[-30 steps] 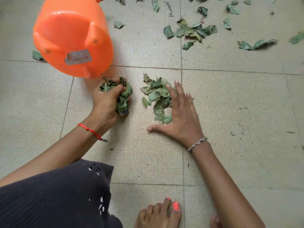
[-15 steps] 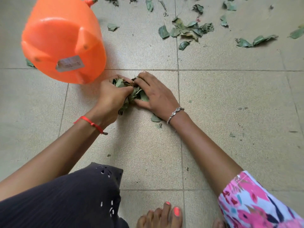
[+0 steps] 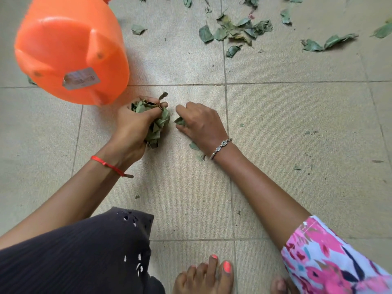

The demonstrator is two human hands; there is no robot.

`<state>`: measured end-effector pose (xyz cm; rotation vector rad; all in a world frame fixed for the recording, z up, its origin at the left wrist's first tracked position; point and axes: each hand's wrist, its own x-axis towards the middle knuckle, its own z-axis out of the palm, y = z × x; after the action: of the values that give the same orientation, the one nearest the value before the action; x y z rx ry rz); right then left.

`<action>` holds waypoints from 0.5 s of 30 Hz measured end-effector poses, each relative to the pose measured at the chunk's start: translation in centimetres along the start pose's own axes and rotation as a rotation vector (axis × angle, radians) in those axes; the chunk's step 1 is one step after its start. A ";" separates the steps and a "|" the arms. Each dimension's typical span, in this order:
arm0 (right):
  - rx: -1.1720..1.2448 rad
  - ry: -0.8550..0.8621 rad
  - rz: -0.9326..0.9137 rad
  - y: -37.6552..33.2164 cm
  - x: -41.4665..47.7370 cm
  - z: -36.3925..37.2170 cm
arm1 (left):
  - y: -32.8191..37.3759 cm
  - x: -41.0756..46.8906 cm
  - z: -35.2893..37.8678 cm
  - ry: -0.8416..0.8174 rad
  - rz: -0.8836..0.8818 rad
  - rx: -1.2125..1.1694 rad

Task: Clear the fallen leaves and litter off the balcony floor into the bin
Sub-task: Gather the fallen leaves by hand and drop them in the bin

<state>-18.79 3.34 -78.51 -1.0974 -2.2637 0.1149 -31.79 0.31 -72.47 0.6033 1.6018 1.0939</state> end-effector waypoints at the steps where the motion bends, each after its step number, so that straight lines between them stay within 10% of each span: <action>1: 0.099 0.012 0.047 0.2 0.0 -0.3 | 0.1 -0.1 0.1 0.000 0.002 0.000; 8: 1.007 0.272 0.961 1.8 -0.1 -4.4 | -0.4 -0.9 0.7 -0.005 -0.025 -0.156; 15: 1.268 0.375 1.078 -3.2 0.1 -5.8 | -1.6 -1.7 2.8 -0.145 -0.316 -0.585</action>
<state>-17.81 0.32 -72.74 -1.2179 -0.6859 1.3815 -28.35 -0.85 -73.08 0.0347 1.1242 1.1732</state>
